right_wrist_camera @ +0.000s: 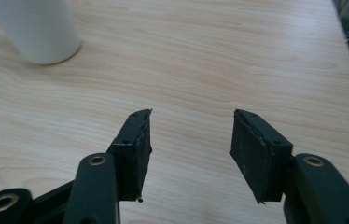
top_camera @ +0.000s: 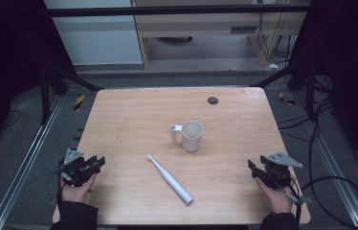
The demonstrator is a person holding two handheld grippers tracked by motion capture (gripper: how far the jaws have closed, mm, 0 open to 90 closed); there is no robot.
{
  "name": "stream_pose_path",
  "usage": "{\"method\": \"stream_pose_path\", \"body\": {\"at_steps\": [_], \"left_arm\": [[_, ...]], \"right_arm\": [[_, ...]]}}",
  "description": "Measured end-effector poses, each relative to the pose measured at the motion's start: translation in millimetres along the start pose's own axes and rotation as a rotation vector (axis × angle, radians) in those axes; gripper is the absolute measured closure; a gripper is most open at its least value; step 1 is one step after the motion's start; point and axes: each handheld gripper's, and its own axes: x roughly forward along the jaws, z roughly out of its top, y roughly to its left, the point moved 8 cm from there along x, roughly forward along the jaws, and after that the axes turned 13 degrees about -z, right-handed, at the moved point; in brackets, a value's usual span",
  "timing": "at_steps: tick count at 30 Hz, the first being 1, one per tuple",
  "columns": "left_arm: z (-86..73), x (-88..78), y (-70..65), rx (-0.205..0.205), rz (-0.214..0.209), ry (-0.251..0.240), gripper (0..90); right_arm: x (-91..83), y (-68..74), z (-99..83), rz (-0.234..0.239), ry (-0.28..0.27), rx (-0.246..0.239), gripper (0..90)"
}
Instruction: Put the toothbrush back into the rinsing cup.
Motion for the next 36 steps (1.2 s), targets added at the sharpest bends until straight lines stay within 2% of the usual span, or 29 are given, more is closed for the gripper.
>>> {"method": "stream_pose_path", "body": {"at_steps": [3,4,5,7,13,15,16,20,21,25,26,27,31,33,34,35,36], "left_arm": [[-1.1,1.0,-6.3,0.013,-0.011,0.021,68.8],[-1.9,2.8,-10.3,0.024,-0.012,0.035,70.2],[-1.9,2.8,-10.3,0.024,-0.012,0.035,71.3],[-3.0,5.5,-13.3,0.041,-0.014,0.051,72.8],[-2.7,7.0,-18.8,0.076,-0.014,0.066,78.0],[-2.8,7.7,-20.0,0.078,-0.015,0.066,79.7],[-3.4,9.0,-21.6,0.083,-0.017,0.076,80.8],[-4.1,10.3,-23.8,0.089,-0.023,0.087,85.9],[-4.1,10.3,-23.8,0.089,-0.023,0.087,87.1],[-5.0,11.9,-28.9,0.101,-0.035,0.102,89.4],[-5.0,11.9,-28.9,0.101,-0.035,0.102,89.5],[-5.4,13.1,-31.2,0.106,-0.042,0.108,89.5],[-6.1,15.0,-35.9,0.118,-0.052,0.116,89.6],[-6.3,15.3,-36.7,0.121,-0.054,0.118,89.6],[-6.5,16.1,-38.1,0.124,-0.058,0.121,89.6],[-6.6,16.3,-38.5,0.126,-0.059,0.121,89.6],[-6.6,16.3,-38.5,0.126,-0.059,0.121,89.6]], "right_arm": [[-1.7,8.0,1.4,0.027,0.007,-0.013,52.3],[-4.9,17.7,3.7,0.055,0.008,-0.022,55.7],[-4.9,17.7,3.7,0.055,0.008,-0.022,55.7],[-8.4,32.7,6.6,0.097,0.009,-0.046,60.1],[-14.1,60.3,12.7,0.151,0.018,-0.084,70.5],[-15.0,64.1,13.4,0.162,0.016,-0.085,72.4],[-16.7,71.7,14.2,0.185,0.021,-0.088,75.5],[-18.6,84.4,13.5,0.217,0.028,-0.114,81.7],[-18.6,84.4,13.5,0.217,0.028,-0.114,81.7],[-20.9,103.1,13.2,0.266,0.036,-0.135,89.4],[-20.9,103.1,13.2,0.266,0.036,-0.135,89.4],[-20.4,112.0,13.0,0.285,0.040,-0.146,90.0],[-19.5,133.3,11.2,0.325,0.055,-0.171,90.0],[-18.9,139.0,10.4,0.337,0.060,-0.177,90.0],[-17.8,150.6,8.6,0.358,0.070,-0.191,90.0],[-17.4,156.2,7.3,0.366,0.080,-0.198,90.0],[-17.4,156.2,7.3,0.366,0.080,-0.198,90.0]]}}
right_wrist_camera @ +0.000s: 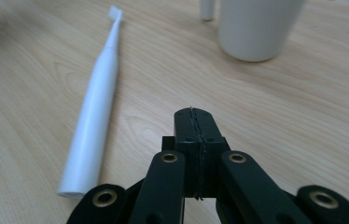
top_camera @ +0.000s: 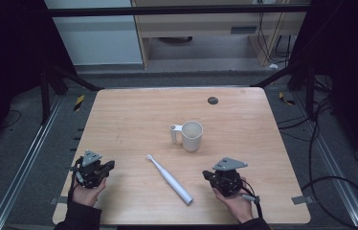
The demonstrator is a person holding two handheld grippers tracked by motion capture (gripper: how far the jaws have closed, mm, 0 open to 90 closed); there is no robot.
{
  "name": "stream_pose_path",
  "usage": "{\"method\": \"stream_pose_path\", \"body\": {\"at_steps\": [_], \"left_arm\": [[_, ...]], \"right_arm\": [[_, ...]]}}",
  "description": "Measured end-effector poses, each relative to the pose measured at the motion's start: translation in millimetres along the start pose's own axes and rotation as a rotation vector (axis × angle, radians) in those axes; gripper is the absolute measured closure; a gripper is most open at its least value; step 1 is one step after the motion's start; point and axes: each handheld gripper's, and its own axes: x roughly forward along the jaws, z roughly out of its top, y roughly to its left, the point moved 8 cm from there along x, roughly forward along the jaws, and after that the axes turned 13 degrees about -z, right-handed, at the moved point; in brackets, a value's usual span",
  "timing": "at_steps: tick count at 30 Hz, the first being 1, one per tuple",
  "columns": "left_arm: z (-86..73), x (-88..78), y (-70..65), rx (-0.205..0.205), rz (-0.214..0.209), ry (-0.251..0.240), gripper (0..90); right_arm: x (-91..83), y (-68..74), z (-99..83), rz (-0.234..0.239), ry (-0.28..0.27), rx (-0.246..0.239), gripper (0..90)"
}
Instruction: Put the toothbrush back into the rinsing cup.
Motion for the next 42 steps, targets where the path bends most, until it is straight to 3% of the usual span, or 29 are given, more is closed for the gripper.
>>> {"method": "stream_pose_path", "body": {"at_steps": [4,12,42], "left_arm": [[0.0,0.7,-0.4,0.006,0.000,0.007,89.6],[0.6,1.5,-1.2,0.011,0.000,0.007,89.6],[1.6,1.0,-2.0,0.016,0.002,0.003,89.6]], "right_arm": [[13.6,25.1,-1.7,0.042,0.032,-0.036,90.0],[27.8,47.3,-8.3,0.082,0.075,-0.071,90.0],[33.7,75.1,-17.5,0.148,0.108,-0.106,90.0]]}}
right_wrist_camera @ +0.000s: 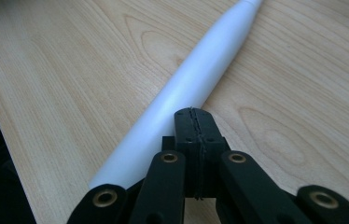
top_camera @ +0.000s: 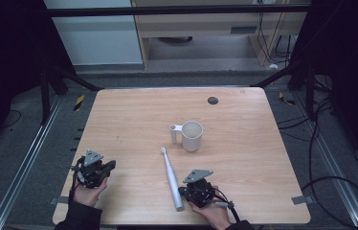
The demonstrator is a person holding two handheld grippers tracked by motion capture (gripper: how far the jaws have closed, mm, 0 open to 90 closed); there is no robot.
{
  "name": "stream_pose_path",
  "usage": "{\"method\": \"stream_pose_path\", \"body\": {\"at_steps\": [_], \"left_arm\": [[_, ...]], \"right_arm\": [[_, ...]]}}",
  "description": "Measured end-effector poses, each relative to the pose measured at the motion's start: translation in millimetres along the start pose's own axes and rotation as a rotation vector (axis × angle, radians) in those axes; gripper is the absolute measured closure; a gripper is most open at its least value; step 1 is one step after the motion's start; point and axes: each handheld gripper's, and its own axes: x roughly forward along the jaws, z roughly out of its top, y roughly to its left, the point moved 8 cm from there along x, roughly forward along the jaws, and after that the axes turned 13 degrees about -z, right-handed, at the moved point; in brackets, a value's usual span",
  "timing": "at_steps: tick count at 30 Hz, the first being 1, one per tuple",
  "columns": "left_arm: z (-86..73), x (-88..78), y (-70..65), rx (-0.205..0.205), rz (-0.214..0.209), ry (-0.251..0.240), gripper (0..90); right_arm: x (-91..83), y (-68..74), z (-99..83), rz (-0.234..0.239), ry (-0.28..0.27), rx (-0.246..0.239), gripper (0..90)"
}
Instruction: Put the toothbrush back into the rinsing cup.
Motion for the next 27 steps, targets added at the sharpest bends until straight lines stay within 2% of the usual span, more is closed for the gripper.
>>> {"method": "stream_pose_path", "body": {"at_steps": [9,17,19,20,21,22,23,24,25,26,27], "left_arm": [[0.4,0.1,-0.3,0.002,-0.001,0.000,89.6],[1.4,0.4,-1.9,0.004,-0.006,-0.001,89.7],[3.7,1.4,-4.9,0.009,-0.016,-0.002,89.7],[3.7,1.4,-4.9,0.009,-0.016,-0.002,89.7],[5.5,2.8,-7.6,0.014,-0.021,-0.001,89.7],[5.5,2.8,-7.6,0.014,-0.021,-0.001,89.7],[8.6,4.8,-12.5,0.025,-0.028,-0.002,89.7],[8.6,4.8,-12.5,0.025,-0.028,-0.002,89.7],[10.3,6.1,-15.2,0.030,-0.031,-0.003,89.7],[12.1,7.5,-17.6,0.038,-0.034,-0.001,89.7],[14.2,9.6,-20.6,0.049,-0.036,0.004,89.8]], "right_arm": [[2.3,7.6,1.6,0.017,-0.006,-0.002,90.0],[-0.7,4.3,3.3,0.004,-0.020,0.007,90.0],[-8.0,-7.8,6.3,-0.027,-0.048,0.021,90.0],[-8.0,-7.8,6.3,-0.027,-0.048,0.021,90.0],[-15.2,-21.7,8.2,-0.058,-0.070,0.040,90.0],[-15.2,-21.7,8.2,-0.058,-0.070,0.040,90.0],[-24.2,-39.3,8.7,-0.111,-0.092,0.059,90.0],[-24.2,-39.3,8.7,-0.111,-0.092,0.059,90.0],[-34.2,-60.2,7.9,-0.167,-0.113,0.085,90.0],[-34.2,-60.2,7.9,-0.167,-0.113,0.085,90.0],[-39.7,-72.0,7.1,-0.199,-0.125,0.097,90.0]]}}
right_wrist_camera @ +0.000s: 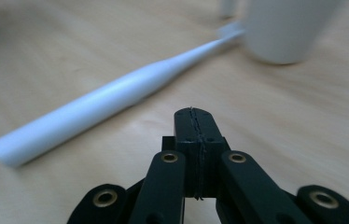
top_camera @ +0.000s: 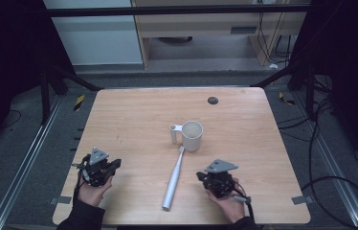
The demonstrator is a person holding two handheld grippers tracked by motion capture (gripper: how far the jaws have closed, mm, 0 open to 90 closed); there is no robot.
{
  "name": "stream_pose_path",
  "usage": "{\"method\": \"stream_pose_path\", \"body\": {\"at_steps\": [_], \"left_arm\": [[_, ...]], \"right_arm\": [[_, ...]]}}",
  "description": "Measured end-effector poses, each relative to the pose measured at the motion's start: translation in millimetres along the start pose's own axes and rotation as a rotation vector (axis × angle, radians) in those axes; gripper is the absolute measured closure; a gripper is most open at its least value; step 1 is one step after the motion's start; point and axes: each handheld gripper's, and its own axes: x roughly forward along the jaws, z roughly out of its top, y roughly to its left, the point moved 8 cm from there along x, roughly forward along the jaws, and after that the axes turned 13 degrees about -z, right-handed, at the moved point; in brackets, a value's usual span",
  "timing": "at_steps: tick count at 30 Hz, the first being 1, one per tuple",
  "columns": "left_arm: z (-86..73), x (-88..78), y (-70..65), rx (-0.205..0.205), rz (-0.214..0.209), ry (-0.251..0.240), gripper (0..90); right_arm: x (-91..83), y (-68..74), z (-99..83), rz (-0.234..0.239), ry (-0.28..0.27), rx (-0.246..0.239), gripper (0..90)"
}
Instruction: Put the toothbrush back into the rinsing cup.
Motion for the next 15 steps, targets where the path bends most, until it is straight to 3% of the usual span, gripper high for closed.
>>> {"method": "stream_pose_path", "body": {"at_steps": [2,7,8,9,10,11,13,15], "left_arm": [[3.4,4.7,-5.6,0.008,-0.014,0.004,89.7],[14.0,20.3,-23.2,0.066,-0.040,0.031,89.8],[16.8,23.9,-26.6,0.073,-0.047,0.033,89.8],[21.8,31.4,-33.3,0.089,-0.058,0.045,89.8],[21.8,31.4,-33.3,0.089,-0.058,0.045,89.8],[26.1,40.8,-40.0,0.104,-0.069,0.055,89.8],[27.3,45.7,-43.2,0.109,-0.076,0.066,89.8],[30.2,61.6,-53.8,0.120,-0.096,0.091,89.8]], "right_arm": [[-8.9,-37.1,0.3,-0.082,-0.023,0.055,90.0],[-20.4,-88.5,-8.7,-0.199,-0.039,0.119,90.0],[-20.4,-88.5,-8.7,-0.199,-0.039,0.119,90.0],[-24.1,-103.3,-14.1,-0.231,-0.034,0.141,90.0],[-24.1,-103.3,-14.1,-0.231,-0.034,0.141,90.0],[-27.8,-115.4,-19.2,-0.254,-0.033,0.155,90.0],[-29.4,-120.3,-21.9,-0.268,-0.030,0.160,90.0],[-31.7,-129.5,-30.9,-0.289,-0.016,0.164,90.0]]}}
